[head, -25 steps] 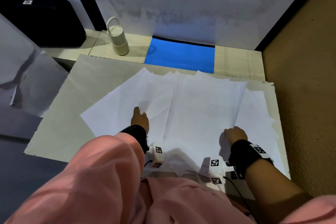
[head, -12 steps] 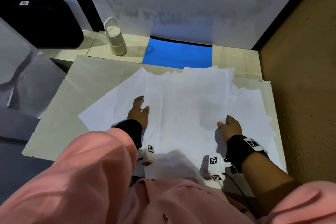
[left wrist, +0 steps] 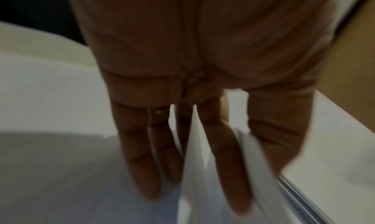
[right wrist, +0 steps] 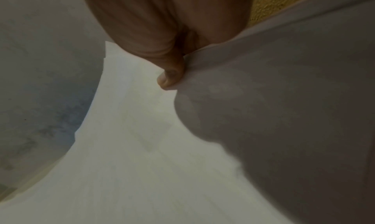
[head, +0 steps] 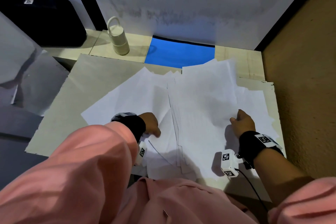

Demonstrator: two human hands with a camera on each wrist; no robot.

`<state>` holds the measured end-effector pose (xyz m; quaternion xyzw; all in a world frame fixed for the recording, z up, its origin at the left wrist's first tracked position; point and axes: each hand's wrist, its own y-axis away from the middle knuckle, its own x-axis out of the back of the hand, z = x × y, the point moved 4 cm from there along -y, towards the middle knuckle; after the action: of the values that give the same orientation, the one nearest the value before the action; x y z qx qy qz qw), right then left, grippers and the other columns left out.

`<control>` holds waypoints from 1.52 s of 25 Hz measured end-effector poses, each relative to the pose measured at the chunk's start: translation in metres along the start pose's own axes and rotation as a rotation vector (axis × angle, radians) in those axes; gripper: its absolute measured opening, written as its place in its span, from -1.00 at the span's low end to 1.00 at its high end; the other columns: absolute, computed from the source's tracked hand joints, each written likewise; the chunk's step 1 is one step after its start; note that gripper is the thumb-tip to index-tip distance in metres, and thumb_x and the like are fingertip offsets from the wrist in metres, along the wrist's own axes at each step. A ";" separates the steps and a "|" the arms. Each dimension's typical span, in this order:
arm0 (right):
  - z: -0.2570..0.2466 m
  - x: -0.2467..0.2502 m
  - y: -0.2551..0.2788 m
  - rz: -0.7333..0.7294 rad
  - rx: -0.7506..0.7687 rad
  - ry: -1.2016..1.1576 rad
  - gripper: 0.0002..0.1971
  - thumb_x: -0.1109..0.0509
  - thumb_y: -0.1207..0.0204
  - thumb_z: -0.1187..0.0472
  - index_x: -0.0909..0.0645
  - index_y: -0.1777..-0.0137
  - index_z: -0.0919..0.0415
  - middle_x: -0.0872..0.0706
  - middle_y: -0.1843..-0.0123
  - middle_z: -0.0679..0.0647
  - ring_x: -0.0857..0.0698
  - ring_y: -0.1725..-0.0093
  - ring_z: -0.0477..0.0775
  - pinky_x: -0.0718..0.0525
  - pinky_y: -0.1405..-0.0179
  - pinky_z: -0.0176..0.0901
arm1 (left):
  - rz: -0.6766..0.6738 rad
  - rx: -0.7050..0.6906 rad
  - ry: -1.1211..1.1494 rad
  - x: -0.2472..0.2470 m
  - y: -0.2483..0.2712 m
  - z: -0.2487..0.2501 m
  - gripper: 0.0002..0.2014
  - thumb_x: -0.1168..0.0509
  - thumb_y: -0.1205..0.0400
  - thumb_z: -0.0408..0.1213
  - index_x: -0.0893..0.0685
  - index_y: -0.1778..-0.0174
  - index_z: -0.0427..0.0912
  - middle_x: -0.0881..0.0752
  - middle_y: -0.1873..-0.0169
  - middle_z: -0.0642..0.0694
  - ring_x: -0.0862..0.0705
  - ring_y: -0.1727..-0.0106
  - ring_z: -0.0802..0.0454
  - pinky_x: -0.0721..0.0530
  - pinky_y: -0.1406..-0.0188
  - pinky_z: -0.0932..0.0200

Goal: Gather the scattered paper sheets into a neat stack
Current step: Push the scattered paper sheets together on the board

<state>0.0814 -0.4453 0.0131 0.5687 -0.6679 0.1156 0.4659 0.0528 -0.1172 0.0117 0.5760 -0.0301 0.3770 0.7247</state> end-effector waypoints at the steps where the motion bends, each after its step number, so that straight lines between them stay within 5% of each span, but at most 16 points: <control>1: 0.000 0.000 -0.002 -0.006 0.015 0.011 -0.57 -0.24 -0.55 0.40 -0.11 0.45 0.15 -0.22 0.46 0.08 -0.24 0.39 0.12 -0.17 0.49 -0.14 | -0.011 0.002 -0.003 -0.001 0.001 0.001 -0.56 -0.48 -0.37 -0.07 -0.44 0.66 -0.17 -0.48 0.64 -0.09 -0.46 0.51 -0.05 -0.43 0.44 0.24; 3: 0.001 -0.001 -0.004 -0.033 -0.011 0.028 -0.57 -0.24 -0.55 0.41 -0.12 0.44 0.15 -0.23 0.45 0.08 -0.25 0.39 0.10 -0.17 0.49 -0.15 | 0.112 -0.022 0.070 -0.001 -0.001 0.003 -0.57 -0.36 -0.48 0.09 -0.53 0.53 -0.16 -0.56 0.52 -0.08 -0.56 0.35 -0.06 -0.49 0.22 0.20; 6: 0.012 -0.007 -0.007 -0.051 -0.056 -0.016 -0.63 -0.24 -0.57 0.40 -0.21 0.40 0.10 -0.31 0.38 0.04 -0.36 0.14 0.07 -0.33 0.22 -0.19 | 0.250 -0.070 0.144 -0.008 -0.002 0.011 -0.70 -0.30 -0.58 -0.07 -0.65 0.31 -0.23 -0.59 0.34 -0.09 -0.62 0.08 -0.13 -0.51 0.14 0.19; 9: 0.020 -0.005 -0.008 -0.028 -0.075 -0.019 -0.65 -0.25 -0.56 0.39 -0.23 0.41 0.13 -0.31 0.39 0.03 -0.39 0.11 0.09 -0.31 0.09 -0.16 | 0.025 -0.059 -0.021 -0.023 0.003 0.019 -0.73 -0.41 -0.49 -0.21 -0.67 0.37 -0.37 -0.50 0.49 -0.10 -0.59 0.30 -0.11 -0.54 0.29 0.14; 12: 0.021 -0.003 -0.007 -0.041 -0.059 -0.006 -0.87 -0.26 -0.53 0.42 -0.40 0.23 0.38 -0.45 0.29 0.26 -0.43 0.17 0.15 -0.38 0.15 -0.09 | -0.022 -0.061 -0.033 -0.021 0.001 0.017 -0.66 -0.52 -0.38 -0.15 -0.47 0.50 -0.16 -0.52 0.50 -0.09 -0.48 0.45 -0.01 -0.42 0.44 0.24; 14: 0.019 -0.007 -0.005 -0.082 -0.043 -0.004 -0.91 -0.27 -0.52 0.42 -0.46 0.12 0.50 -0.51 0.17 0.33 -0.46 0.16 0.15 -0.52 0.08 0.05 | 0.172 -0.125 0.159 -0.014 0.000 0.019 -0.72 -0.49 -0.41 -0.13 -0.55 0.10 -0.10 -0.62 0.23 -0.13 -0.56 0.26 -0.04 -0.46 0.35 0.24; 15: 0.017 -0.010 -0.002 -0.094 -0.046 -0.012 -0.91 -0.27 -0.52 0.41 -0.48 0.10 0.49 -0.52 0.14 0.33 -0.48 0.13 0.16 -0.54 0.02 0.07 | 0.272 -0.143 0.275 -0.014 -0.002 0.019 -0.56 -0.45 -0.46 -0.14 -0.48 -0.22 -0.05 -0.64 0.02 -0.16 -0.60 0.11 -0.06 -0.51 0.22 0.24; 16: 0.016 -0.013 0.001 -0.093 -0.048 -0.033 -0.93 -0.27 -0.52 0.39 -0.49 0.07 0.43 -0.53 0.09 0.32 -0.52 0.08 0.19 -0.54 -0.04 0.06 | 0.337 -0.157 0.407 -0.016 -0.003 0.020 -0.35 -0.42 -0.49 -0.15 -0.28 -0.47 0.01 -0.61 -0.21 -0.18 -0.61 -0.09 -0.09 -0.54 0.03 0.25; 18: 0.010 -0.018 0.011 -0.076 -0.070 -0.113 -0.74 -0.28 -0.55 0.37 -0.50 -0.23 0.33 -0.55 -0.18 0.33 -0.57 -0.18 0.27 -0.50 -0.21 0.00 | 0.409 -0.184 0.702 -0.024 -0.006 0.027 -0.03 -0.44 -0.48 -0.18 0.13 -0.63 0.12 -0.34 -0.54 -0.11 -0.44 -0.48 -0.08 -0.41 -0.36 0.19; 20: 0.001 -0.027 0.024 -0.106 -0.077 -0.254 -0.48 -0.24 -0.57 0.41 -0.28 -0.53 0.21 -0.44 -0.47 0.26 -0.46 -0.45 0.24 -0.41 -0.35 -0.12 | 0.413 -0.182 0.881 -0.035 -0.014 0.033 0.14 -0.52 -0.40 -0.19 0.26 -0.62 0.16 -0.14 -0.63 -0.04 -0.29 -0.59 -0.04 -0.31 -0.52 0.11; 22: -0.007 -0.041 0.034 -0.220 -0.046 -0.346 -0.31 -0.14 -0.58 0.52 -0.04 -0.65 0.09 -0.30 -0.57 0.11 -0.35 -0.55 0.10 -0.29 -0.40 -0.27 | 0.385 -0.159 0.901 -0.043 -0.020 0.038 0.16 -0.57 -0.32 -0.21 0.16 -0.63 0.07 -0.26 -0.59 -0.08 -0.40 -0.53 -0.11 -0.41 -0.50 0.04; 25: -0.005 -0.052 0.032 -0.288 0.006 -0.330 -0.20 -0.11 -0.56 0.56 0.12 -0.66 -0.02 -0.30 -0.43 -0.03 -0.35 -0.36 -0.10 -0.24 -0.30 -0.40 | 0.452 -0.094 0.678 -0.038 -0.020 0.035 -0.21 -0.45 -0.45 -0.39 -0.19 -0.55 -0.23 -0.52 -0.40 -0.21 -0.55 -0.37 -0.18 -0.47 -0.21 0.24; 27: 0.004 -0.028 0.023 -0.095 -0.060 -0.356 -0.18 -0.26 -0.52 0.46 0.03 -0.64 -0.07 -0.42 -0.43 0.04 -0.47 -0.34 0.05 -0.40 -0.36 -0.16 | 0.529 -0.069 0.645 -0.027 -0.015 0.024 -0.34 -0.40 -0.49 -0.43 -0.29 -0.50 -0.28 -0.54 -0.39 -0.23 -0.57 -0.35 -0.19 -0.44 -0.17 0.25; 30: 0.037 0.029 0.012 0.223 -0.345 -0.072 -0.12 -0.54 -0.35 0.16 -0.12 -0.60 0.12 -0.37 -0.52 0.29 -0.38 -0.50 0.36 -0.41 -0.42 0.25 | 0.587 -0.003 0.672 -0.012 -0.016 0.001 -0.35 -0.39 -0.49 -0.46 -0.32 -0.50 -0.28 -0.55 -0.39 -0.28 -0.57 -0.35 -0.23 -0.48 -0.28 0.15; 34: 0.066 0.048 0.015 0.112 -0.456 0.006 0.07 -0.63 -0.18 -0.07 -0.12 -0.59 0.24 -0.31 -0.55 0.32 -0.37 -0.51 0.40 -0.43 -0.39 0.27 | 0.530 0.092 0.637 -0.012 -0.020 -0.017 -0.31 -0.38 -0.52 -0.40 -0.25 -0.55 -0.32 -0.45 -0.49 -0.30 -0.46 -0.47 -0.26 -0.40 -0.51 0.02; 38: 0.065 0.027 0.014 0.019 -0.394 -0.059 -0.24 -0.56 -0.27 -0.08 -0.37 -0.43 0.16 -0.38 -0.45 0.26 -0.43 -0.41 0.36 -0.51 -0.36 0.19 | 0.500 0.108 0.542 -0.020 -0.020 -0.005 -0.46 -0.35 -0.55 -0.38 -0.36 -0.42 -0.38 -0.54 -0.37 -0.34 -0.55 -0.36 -0.26 -0.47 -0.33 0.09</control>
<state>0.0398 -0.5026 0.0038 0.4634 -0.6965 -0.0297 0.5471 0.0484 -0.1242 -0.0154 0.4677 0.0431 0.6823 0.5602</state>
